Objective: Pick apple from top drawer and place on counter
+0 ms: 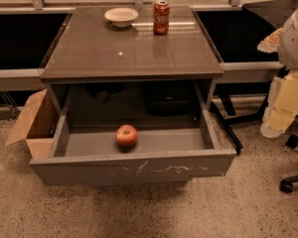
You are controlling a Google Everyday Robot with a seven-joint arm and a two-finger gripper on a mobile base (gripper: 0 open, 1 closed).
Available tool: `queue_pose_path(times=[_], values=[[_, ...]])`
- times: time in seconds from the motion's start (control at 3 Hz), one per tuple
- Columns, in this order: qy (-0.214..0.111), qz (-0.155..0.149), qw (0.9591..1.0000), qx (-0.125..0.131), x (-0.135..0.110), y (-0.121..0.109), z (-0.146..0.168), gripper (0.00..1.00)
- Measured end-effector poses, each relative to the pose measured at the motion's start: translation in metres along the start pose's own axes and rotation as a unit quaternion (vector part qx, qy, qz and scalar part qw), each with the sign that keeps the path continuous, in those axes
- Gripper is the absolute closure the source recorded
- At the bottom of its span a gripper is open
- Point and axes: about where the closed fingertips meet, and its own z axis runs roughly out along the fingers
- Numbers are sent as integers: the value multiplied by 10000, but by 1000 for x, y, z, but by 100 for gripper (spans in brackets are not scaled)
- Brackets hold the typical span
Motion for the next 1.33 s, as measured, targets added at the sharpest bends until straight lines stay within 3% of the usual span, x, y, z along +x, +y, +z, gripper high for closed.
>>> queue_pose_path(times=[0.33,0.67,1.0,1.33], values=[[0,0,10000,0,0,0,0,18],[0,0,10000,1,0,0,0,22],[0,0,10000,1,0,0,0,0],[0,0,10000,1,0,0,0,0]])
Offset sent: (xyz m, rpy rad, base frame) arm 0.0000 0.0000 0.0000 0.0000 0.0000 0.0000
